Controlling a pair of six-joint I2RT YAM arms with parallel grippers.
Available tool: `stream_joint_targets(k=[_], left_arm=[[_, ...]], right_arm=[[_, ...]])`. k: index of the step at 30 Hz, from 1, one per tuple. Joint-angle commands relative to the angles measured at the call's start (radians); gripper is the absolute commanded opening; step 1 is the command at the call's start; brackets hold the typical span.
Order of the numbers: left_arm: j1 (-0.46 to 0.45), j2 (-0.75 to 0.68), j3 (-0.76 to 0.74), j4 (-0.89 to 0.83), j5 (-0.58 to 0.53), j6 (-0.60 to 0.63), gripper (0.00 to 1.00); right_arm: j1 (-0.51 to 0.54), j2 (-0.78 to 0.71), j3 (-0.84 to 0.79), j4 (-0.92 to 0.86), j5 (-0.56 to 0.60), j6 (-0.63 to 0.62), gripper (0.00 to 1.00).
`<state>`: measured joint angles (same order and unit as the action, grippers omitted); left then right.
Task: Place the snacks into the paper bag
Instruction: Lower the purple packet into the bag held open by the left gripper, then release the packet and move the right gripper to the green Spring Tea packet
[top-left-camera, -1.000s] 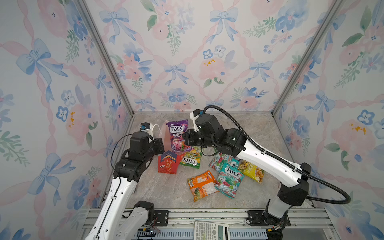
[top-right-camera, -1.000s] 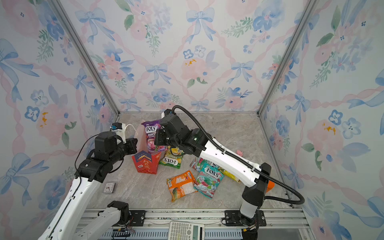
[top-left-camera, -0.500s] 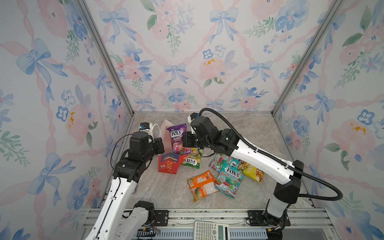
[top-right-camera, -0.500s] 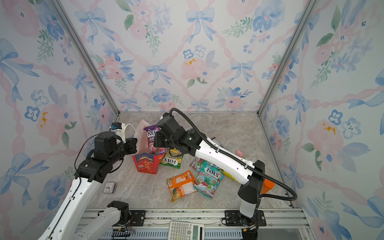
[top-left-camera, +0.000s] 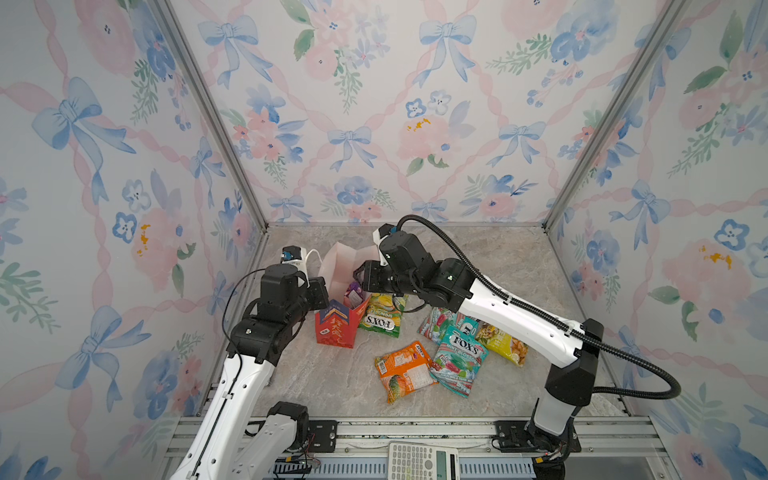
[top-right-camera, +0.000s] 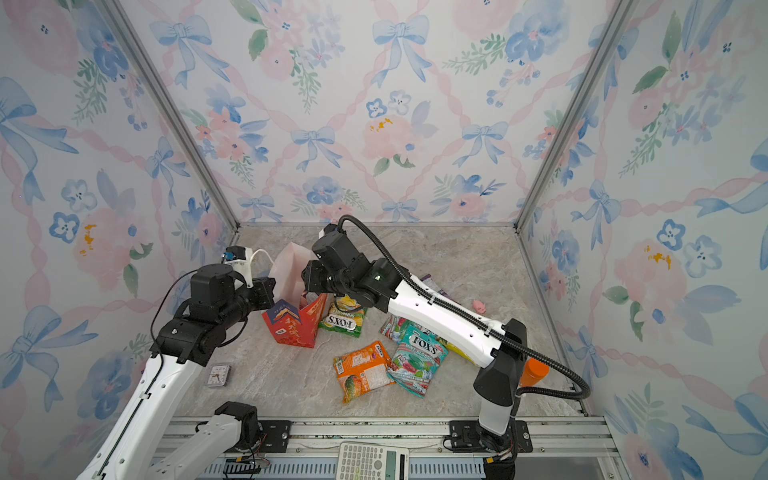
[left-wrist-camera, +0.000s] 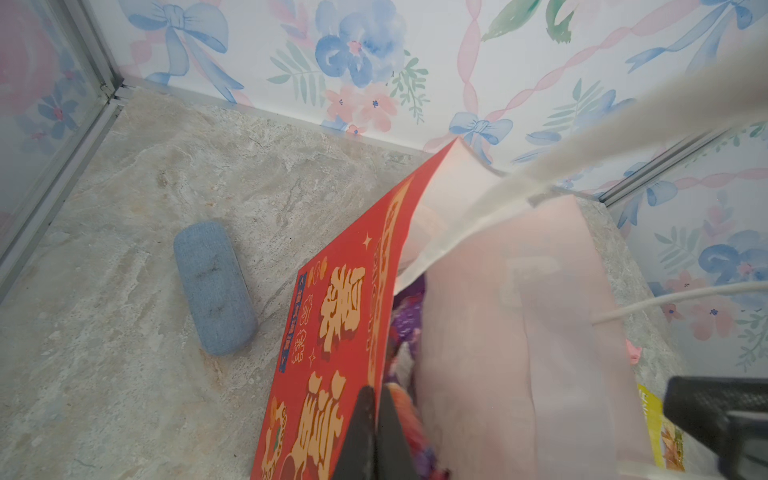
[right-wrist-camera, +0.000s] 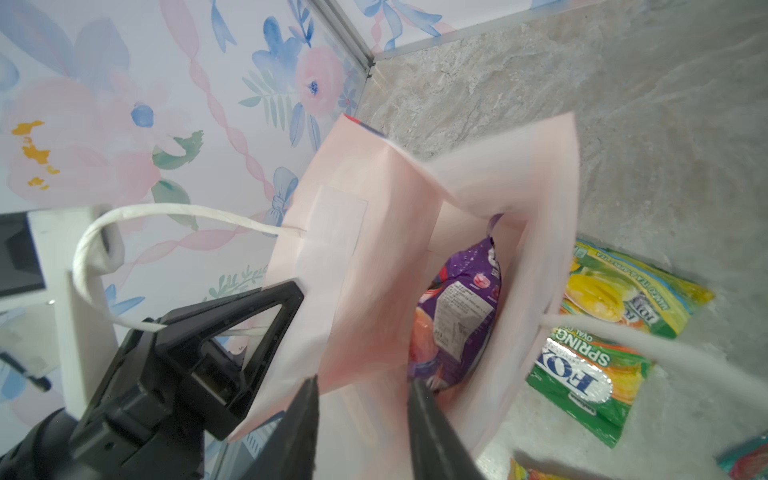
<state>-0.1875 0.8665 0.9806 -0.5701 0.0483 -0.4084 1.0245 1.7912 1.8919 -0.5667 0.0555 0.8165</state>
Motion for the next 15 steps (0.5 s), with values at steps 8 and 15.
stream_joint_targets(k=[8,15], left_arm=[[-0.002,-0.003,-0.013,0.013,0.006,0.026,0.0],[-0.002,0.007,-0.013,0.018,0.009,0.026,0.0]], right_arm=[[-0.03,-0.034,-0.018,0.164,-0.144,-0.053,0.51],[-0.059,-0.128,-0.055,0.149,-0.167,-0.153,0.51]])
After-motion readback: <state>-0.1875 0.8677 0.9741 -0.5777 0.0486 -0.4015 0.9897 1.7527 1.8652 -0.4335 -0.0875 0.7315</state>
